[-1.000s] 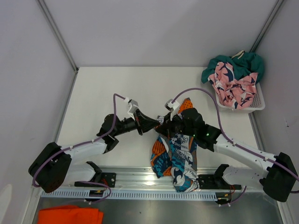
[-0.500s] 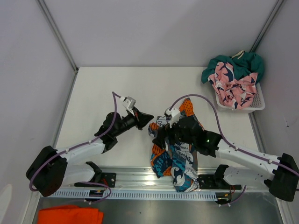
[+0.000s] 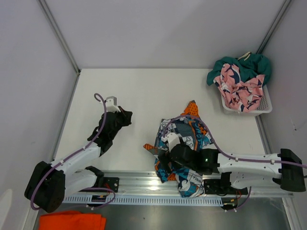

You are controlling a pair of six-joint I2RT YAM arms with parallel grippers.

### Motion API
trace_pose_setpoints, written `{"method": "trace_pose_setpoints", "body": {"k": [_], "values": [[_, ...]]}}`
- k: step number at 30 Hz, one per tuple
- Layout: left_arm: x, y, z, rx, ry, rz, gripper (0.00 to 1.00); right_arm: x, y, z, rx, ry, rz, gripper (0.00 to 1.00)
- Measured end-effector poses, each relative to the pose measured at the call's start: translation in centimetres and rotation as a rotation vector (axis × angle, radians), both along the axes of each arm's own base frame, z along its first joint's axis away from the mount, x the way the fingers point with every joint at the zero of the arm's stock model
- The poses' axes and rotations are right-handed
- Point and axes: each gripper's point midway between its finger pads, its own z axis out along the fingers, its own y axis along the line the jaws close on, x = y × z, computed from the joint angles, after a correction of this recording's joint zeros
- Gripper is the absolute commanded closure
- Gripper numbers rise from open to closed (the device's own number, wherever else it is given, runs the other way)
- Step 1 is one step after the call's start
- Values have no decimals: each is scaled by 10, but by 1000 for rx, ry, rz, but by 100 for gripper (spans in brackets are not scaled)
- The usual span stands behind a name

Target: Fold and stack the shorts

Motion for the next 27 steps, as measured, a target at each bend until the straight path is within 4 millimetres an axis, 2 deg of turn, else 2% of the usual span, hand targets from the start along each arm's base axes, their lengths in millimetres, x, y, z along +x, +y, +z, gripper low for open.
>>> {"method": "trace_pose_setpoints", "body": {"k": [6,9,10,12,14,17,18,19,20,21,27], "values": [[-3,-1,-6,-4,26,-7,65,-21,-4,-28,-125,1,37,4],[-3,-2,-9,-8,38,-7,61,-16,-7,-38,-176,-23,10,20],[-3,-2,-9,-6,40,-7,61,-12,-7,-41,-196,-39,-13,36],[-3,-2,-9,-6,40,-8,59,1,-8,-43,-235,-72,-65,53],[-3,-2,-9,-6,40,-8,59,14,-4,-39,-242,-94,-105,51],[-4,-2,-8,-7,38,-8,58,39,7,-27,-220,-112,-153,36],[-4,-2,-8,-8,36,-8,57,48,11,-23,-209,-118,-162,41],[-4,-2,-7,-9,34,-8,56,56,15,-20,-201,-123,-166,70],[-4,-2,-6,-11,31,-8,54,65,18,-18,-196,-130,-166,95],[-4,-2,-5,-12,29,-8,54,69,21,-17,-188,-126,-168,100],[-4,-2,-3,-14,24,-9,53,114,28,-11,-175,-96,-197,100]]}}
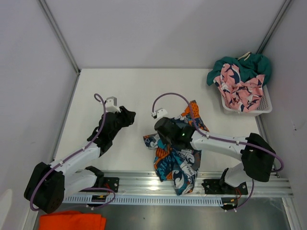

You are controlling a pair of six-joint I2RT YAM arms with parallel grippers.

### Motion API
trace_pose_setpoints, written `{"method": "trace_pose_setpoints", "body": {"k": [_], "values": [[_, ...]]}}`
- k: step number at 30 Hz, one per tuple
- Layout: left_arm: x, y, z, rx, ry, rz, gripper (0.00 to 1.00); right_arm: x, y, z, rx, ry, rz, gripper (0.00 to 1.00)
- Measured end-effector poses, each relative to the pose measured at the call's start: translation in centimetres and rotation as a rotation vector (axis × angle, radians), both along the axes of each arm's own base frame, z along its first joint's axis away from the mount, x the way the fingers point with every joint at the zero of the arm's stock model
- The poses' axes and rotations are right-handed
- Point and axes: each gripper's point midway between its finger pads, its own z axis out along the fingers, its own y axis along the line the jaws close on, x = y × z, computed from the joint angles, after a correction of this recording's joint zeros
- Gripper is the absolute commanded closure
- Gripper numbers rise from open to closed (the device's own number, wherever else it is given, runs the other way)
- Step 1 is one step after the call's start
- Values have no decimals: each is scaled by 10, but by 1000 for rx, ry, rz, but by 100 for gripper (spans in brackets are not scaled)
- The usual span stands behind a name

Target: Fold and stack the shorts

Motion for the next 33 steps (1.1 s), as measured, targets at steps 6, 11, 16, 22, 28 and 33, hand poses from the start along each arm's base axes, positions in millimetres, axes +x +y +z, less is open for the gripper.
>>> {"method": "trace_pose_setpoints", "body": {"k": [6,11,16,22,28,33], "values": [[0,0,0,-1,0,-1,49,52,2,44,130,-11,-40,100],[-3,-10,4,-26,-27,-58,19,87,7,94,237,-52,-37,100],[-14,-30,5,-83,-74,-182,5,110,6,123,304,-78,-21,100],[-20,-60,14,-147,-134,-349,1,91,8,112,320,-21,57,100],[-29,-73,30,-193,-208,-450,1,65,1,111,357,11,114,100],[-38,-78,40,-210,-255,-501,1,46,-6,123,402,5,153,100]]}}
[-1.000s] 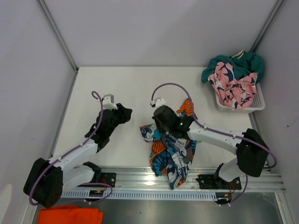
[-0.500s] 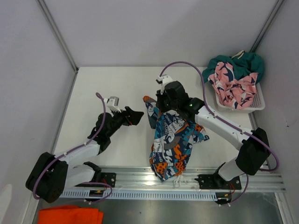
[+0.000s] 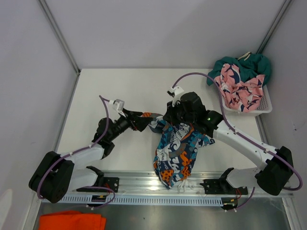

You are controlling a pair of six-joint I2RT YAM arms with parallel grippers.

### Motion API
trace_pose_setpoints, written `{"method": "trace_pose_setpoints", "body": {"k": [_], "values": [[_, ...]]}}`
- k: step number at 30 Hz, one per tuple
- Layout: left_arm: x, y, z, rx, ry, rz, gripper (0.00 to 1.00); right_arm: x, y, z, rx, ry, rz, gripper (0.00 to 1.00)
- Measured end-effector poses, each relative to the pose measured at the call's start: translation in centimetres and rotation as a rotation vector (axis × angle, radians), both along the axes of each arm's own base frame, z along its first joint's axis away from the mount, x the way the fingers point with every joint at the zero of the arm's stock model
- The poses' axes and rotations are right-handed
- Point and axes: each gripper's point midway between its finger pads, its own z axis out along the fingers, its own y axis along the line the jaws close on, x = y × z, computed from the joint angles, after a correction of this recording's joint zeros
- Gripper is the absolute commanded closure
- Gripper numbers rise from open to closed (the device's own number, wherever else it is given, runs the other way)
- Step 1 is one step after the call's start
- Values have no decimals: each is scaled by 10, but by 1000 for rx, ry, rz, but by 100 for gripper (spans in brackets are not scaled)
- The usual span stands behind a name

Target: Fold and stack the shorts

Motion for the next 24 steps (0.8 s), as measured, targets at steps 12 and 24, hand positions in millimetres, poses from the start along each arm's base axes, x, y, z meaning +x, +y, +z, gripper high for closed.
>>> {"method": "trace_pose_setpoints", "body": {"k": [12,24], "values": [[-12,-13,4,-23,-23,-106,15,-5,1,8,28,-2,23,100],[-2,5,-7,13,56,19,28,9,-6,1,44,38,-7,100]]}}
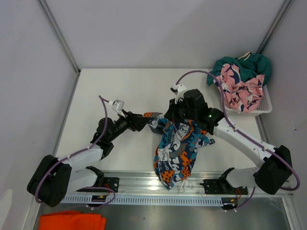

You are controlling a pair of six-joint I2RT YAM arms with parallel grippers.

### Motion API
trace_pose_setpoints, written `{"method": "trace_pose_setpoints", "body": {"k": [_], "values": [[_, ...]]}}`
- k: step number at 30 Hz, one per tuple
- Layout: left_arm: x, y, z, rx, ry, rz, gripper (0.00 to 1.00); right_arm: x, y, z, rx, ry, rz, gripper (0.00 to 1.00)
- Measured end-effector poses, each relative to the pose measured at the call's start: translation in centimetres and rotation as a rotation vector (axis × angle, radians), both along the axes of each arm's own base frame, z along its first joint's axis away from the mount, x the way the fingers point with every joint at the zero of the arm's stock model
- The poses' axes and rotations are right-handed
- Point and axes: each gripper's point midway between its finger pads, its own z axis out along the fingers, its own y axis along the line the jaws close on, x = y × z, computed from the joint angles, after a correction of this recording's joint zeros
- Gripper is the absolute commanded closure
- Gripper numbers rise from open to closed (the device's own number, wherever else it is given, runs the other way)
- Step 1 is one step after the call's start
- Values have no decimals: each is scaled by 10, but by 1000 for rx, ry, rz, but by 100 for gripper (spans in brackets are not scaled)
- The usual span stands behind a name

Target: Fold and stack the shorts

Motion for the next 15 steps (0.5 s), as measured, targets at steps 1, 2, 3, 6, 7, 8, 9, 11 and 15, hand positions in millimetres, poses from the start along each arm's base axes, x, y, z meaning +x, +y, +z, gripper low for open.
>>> {"method": "trace_pose_setpoints", "body": {"k": [1,2,3,6,7,8,9,11,15], "values": [[1,1,-2,4,7,7,29,1,0,0,2,2,1,100],[1,2,-3,8,11,13,30,1,0,-1,3,3,0,100],[2,3,-4,11,14,17,32,2,0,-1,4,5,0,100],[2,3,-6,16,21,19,35,3,-1,-2,6,10,3,100],[1,3,-6,16,21,17,36,3,-1,-2,8,11,3,100],[1,2,-7,16,22,12,39,4,-1,-2,10,11,4,100],[1,1,-7,15,23,7,45,4,0,-2,12,12,6,100],[-1,-2,-9,13,25,-15,46,4,0,-3,12,14,8,100],[-5,-10,-9,-2,21,-76,36,3,1,-3,16,18,16,100]]}}
